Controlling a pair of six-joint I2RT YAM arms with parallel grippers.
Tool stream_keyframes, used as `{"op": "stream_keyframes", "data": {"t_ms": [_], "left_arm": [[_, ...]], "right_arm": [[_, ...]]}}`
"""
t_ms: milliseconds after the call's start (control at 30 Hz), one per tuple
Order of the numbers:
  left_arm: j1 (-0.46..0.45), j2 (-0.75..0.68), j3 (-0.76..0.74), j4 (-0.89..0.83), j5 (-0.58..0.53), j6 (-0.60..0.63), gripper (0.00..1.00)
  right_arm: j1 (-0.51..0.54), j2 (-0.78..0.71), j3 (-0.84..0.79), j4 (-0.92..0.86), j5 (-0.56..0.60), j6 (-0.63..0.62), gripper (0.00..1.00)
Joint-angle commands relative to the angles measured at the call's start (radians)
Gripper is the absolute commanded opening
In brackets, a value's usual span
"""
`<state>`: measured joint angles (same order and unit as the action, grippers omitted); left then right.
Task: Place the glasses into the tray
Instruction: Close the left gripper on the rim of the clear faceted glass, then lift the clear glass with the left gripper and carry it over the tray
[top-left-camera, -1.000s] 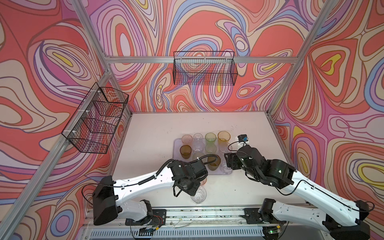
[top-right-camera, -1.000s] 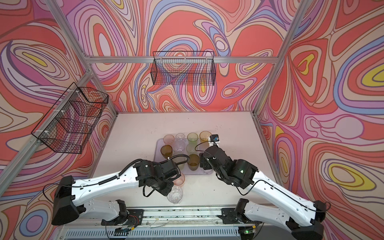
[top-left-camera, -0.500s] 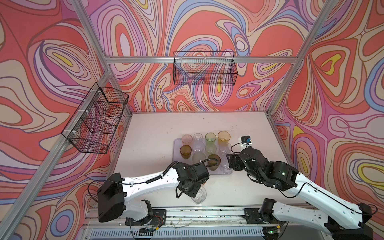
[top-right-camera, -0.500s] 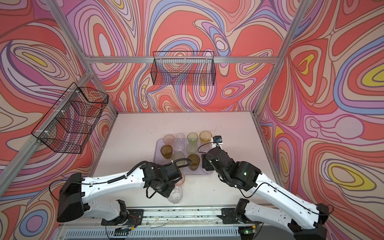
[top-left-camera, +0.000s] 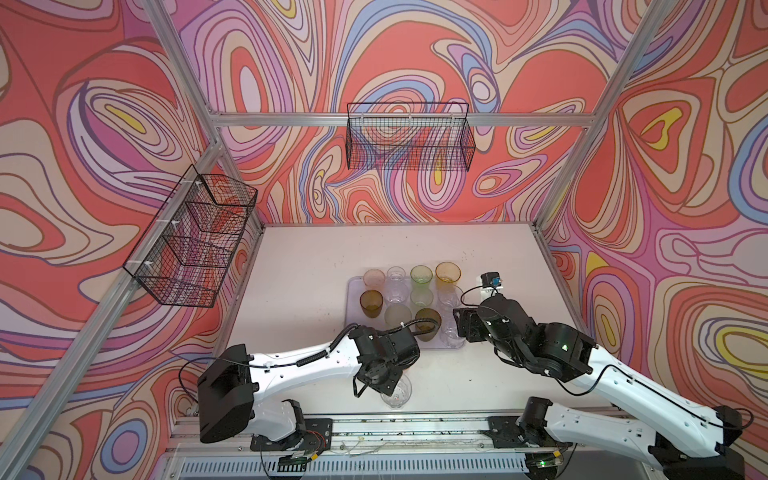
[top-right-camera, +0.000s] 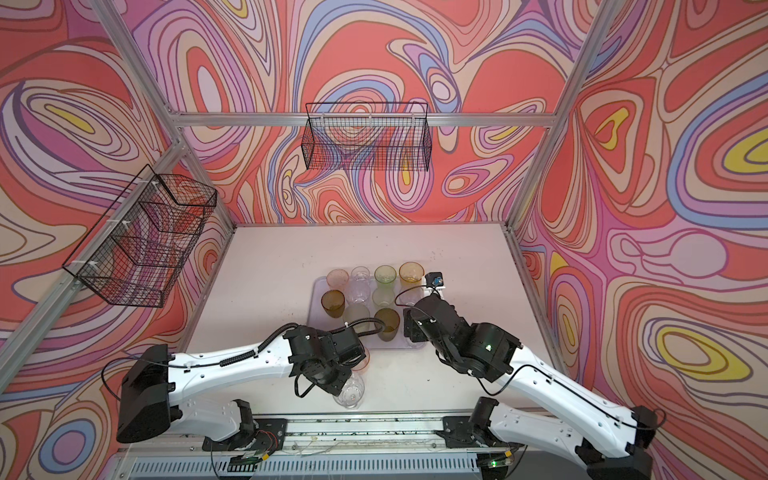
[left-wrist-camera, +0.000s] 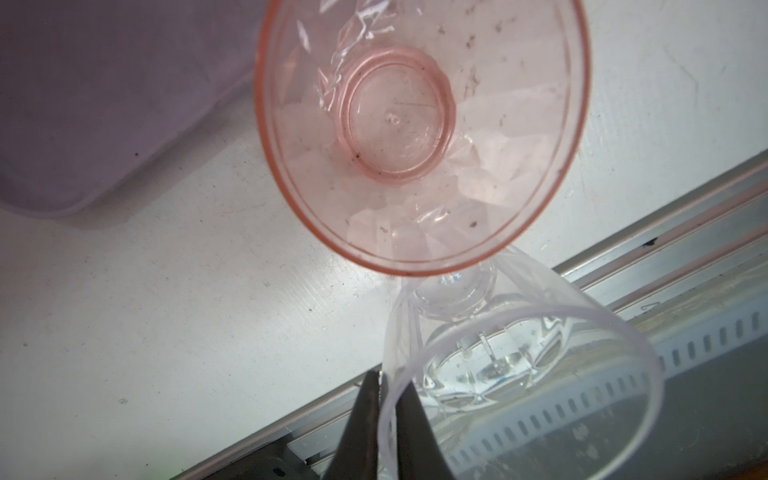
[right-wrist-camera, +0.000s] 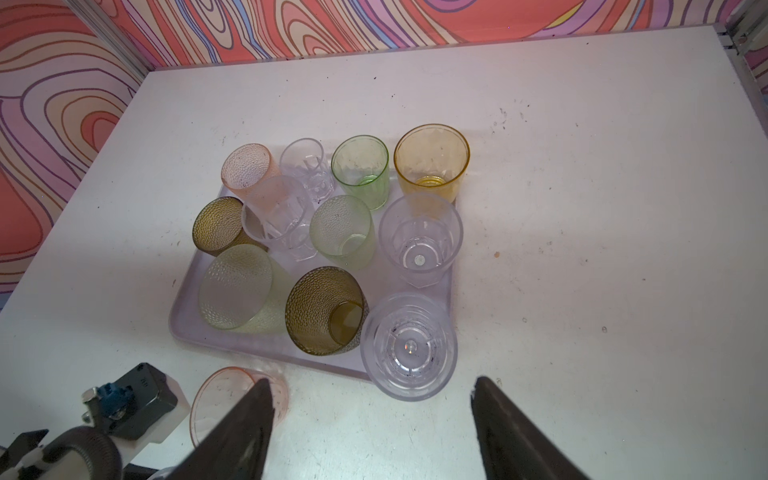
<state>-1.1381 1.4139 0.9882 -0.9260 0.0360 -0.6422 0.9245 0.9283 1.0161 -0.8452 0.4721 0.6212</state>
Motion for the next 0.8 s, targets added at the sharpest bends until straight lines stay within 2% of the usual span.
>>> {"op": "stream_keyframes", "data": {"t_ms": [0, 200, 767], "left_arm": [[-0.006, -0.014, -0.014, -0.025, -0.014, -0.025, 0.11], [-0.008, -0.041, -0.017, -0.059, -0.016, -0.034, 0.0], [0.017, -0.182, 0.021, -0.318, -0.152, -0.037, 0.0]], "right_arm": [[0.002, 0.006, -0.009, 0.004, 0.008, 0.003, 0.78], [0.003, 0.017, -0.003, 0.002, 0.005, 0.001, 0.78], [0.003, 0.049, 0.011, 0.018, -0.012, -0.008, 0.78]]}}
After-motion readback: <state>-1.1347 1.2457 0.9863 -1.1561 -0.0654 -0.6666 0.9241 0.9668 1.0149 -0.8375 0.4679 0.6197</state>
